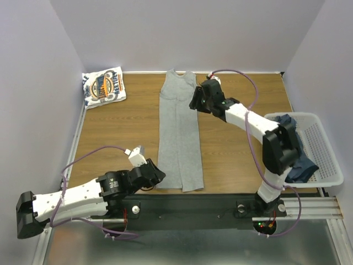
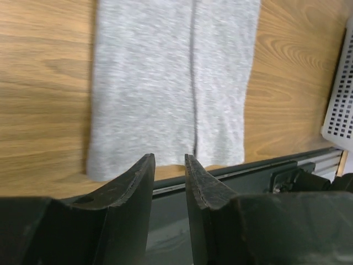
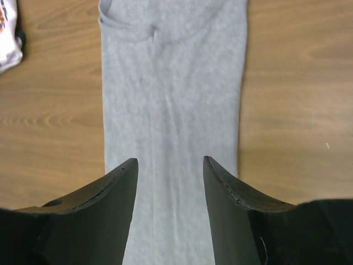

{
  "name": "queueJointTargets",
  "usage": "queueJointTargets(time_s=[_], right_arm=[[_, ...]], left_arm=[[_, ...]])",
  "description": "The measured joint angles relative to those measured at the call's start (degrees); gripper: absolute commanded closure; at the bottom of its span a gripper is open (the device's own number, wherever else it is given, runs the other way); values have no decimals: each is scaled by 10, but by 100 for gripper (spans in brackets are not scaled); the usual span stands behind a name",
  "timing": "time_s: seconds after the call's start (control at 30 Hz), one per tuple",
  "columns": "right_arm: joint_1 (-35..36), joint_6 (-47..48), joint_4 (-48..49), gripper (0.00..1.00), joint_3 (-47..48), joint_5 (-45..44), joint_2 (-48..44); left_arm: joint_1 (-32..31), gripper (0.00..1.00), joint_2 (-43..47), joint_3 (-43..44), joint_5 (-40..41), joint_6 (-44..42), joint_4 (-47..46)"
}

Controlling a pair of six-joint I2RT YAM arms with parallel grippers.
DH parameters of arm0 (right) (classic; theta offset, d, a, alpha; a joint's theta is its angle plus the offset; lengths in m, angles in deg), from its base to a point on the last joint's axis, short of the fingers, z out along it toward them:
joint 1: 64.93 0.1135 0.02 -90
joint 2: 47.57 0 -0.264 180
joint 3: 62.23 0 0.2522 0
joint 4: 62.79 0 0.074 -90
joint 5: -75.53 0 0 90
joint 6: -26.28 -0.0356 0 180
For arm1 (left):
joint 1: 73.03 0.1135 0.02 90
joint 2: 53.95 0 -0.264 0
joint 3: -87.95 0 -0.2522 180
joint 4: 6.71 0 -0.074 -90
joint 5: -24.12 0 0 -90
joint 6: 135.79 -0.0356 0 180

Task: Fold and stack the tank tops
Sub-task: Fold the tank top

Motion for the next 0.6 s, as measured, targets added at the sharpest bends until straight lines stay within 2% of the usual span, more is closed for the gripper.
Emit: queueJointTargets(time_s=[0.17,0.37,0.6], right_arm=[[55,-11,14,44,-206,3,-159],[111,-46,-11,44,-422,26,-276],[108,-90,-49,44,-527,44,-425]], left_arm=[[25,55,41,-61,-34,12,11],[29,53,34,-76,-70,25,17],[37,52,-1,-76,-97,42,17]])
